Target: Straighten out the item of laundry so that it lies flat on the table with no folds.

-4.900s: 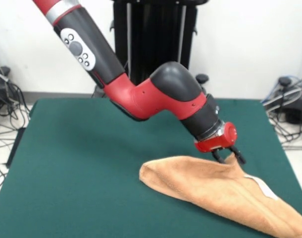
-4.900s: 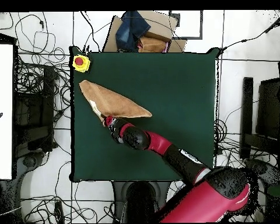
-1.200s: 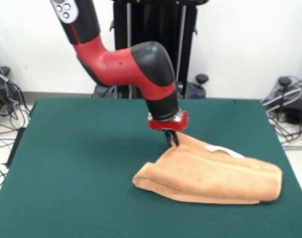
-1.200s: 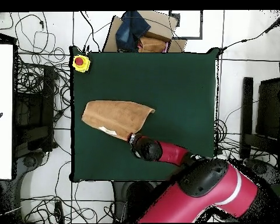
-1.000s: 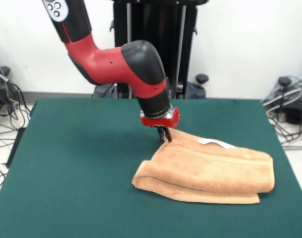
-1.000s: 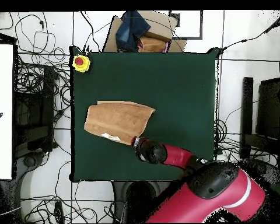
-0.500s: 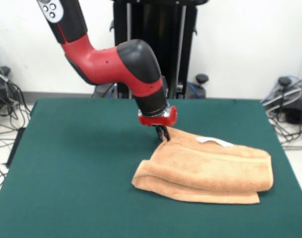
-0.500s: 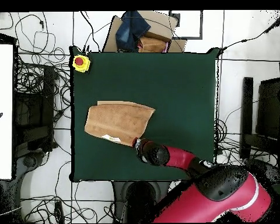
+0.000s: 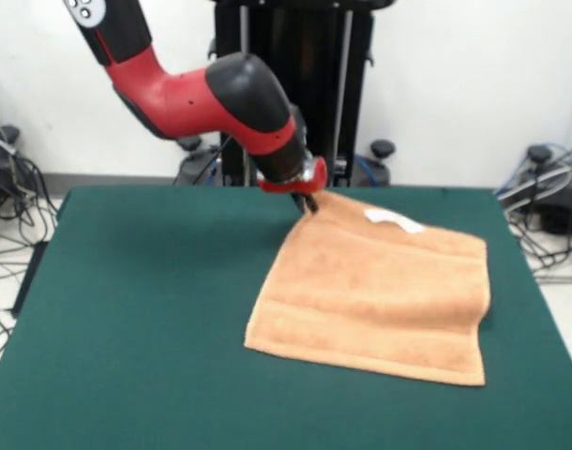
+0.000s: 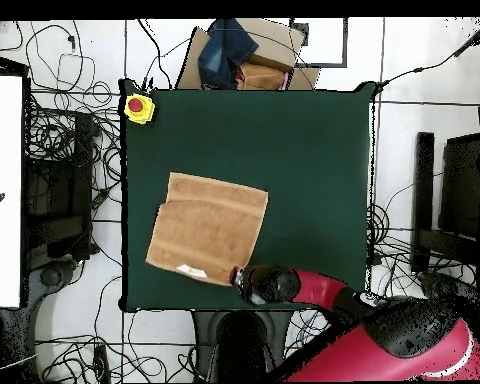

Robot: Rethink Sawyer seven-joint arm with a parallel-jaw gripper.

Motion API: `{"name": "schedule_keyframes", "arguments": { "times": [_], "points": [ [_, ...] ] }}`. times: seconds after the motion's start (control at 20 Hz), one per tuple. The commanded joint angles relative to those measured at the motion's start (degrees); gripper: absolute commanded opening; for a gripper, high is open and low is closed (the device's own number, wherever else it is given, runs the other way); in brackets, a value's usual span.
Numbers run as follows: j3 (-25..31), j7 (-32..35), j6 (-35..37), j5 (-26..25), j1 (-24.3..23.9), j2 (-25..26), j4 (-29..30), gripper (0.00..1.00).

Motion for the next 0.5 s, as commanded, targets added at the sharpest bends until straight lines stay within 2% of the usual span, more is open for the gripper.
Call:
{"name": "schedule_keyframes", "arguments": {
  "times": [0.05,0.2,0.4,0.5],
  "points": [
    [-3.1,-11.5,9.9,-7.4,-1.1,-0.2,1.8,0.0],
    [-3.5,-10.9,9.9,-10.5,-2.4,0.7,1.2,0.0],
    [-4.3,-8.5,7.4,-14.9,-2.2,3.4,-2.8,0.0],
    [-6.2,-2.2,1.1,-17.3,0.5,4.6,-5.5,0.0]
  ]
}}
